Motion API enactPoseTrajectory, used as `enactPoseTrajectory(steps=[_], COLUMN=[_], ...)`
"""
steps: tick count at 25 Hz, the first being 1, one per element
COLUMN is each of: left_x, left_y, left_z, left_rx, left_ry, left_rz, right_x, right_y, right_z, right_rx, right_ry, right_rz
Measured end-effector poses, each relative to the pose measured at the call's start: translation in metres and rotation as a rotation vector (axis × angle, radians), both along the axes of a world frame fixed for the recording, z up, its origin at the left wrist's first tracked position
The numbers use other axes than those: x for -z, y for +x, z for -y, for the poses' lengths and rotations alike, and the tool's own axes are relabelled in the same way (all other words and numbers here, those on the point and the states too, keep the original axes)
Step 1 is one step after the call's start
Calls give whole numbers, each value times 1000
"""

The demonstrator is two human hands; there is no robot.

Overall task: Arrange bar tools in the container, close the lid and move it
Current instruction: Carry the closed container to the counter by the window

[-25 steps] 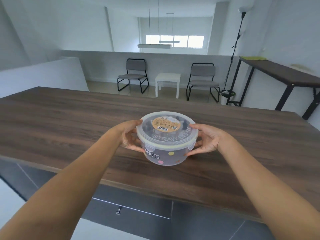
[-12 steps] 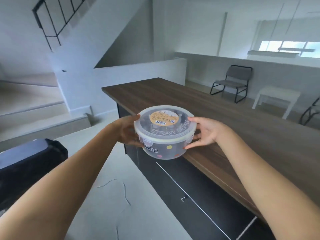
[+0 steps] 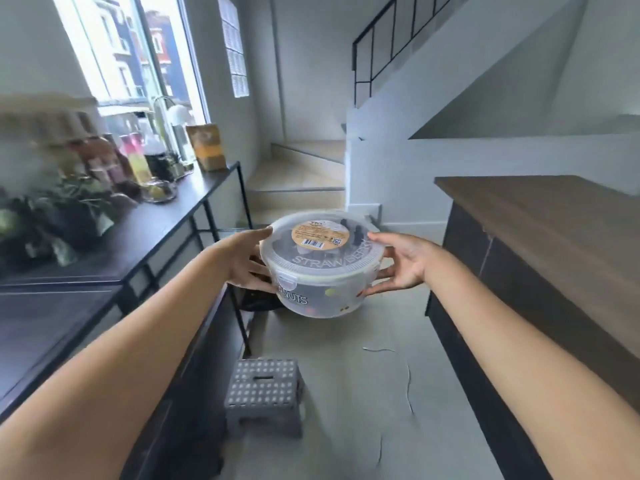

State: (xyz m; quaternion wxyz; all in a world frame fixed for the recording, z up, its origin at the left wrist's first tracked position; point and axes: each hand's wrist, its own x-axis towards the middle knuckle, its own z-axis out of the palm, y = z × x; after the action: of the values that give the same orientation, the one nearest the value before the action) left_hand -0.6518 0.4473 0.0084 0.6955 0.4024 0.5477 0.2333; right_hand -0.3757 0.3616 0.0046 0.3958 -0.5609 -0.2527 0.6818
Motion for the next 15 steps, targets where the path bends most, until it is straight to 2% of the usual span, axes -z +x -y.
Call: enactPoseTrajectory(steps=[8, 11, 15], left_x=[-17, -17, -11], left_y=[-233, -298, -364], left_z=[57, 99, 149], left_rx=[-452, -637, -906], left_ry=[88, 128, 179], left_rz=[33, 73, 24], right_x=[-10, -11, -6], right_y=[-228, -314, -420], right_z=[-93, -113, -124], right_rx=[-483, -674, -891], right_ry=[87, 37, 16], right_rz=[23, 51, 86])
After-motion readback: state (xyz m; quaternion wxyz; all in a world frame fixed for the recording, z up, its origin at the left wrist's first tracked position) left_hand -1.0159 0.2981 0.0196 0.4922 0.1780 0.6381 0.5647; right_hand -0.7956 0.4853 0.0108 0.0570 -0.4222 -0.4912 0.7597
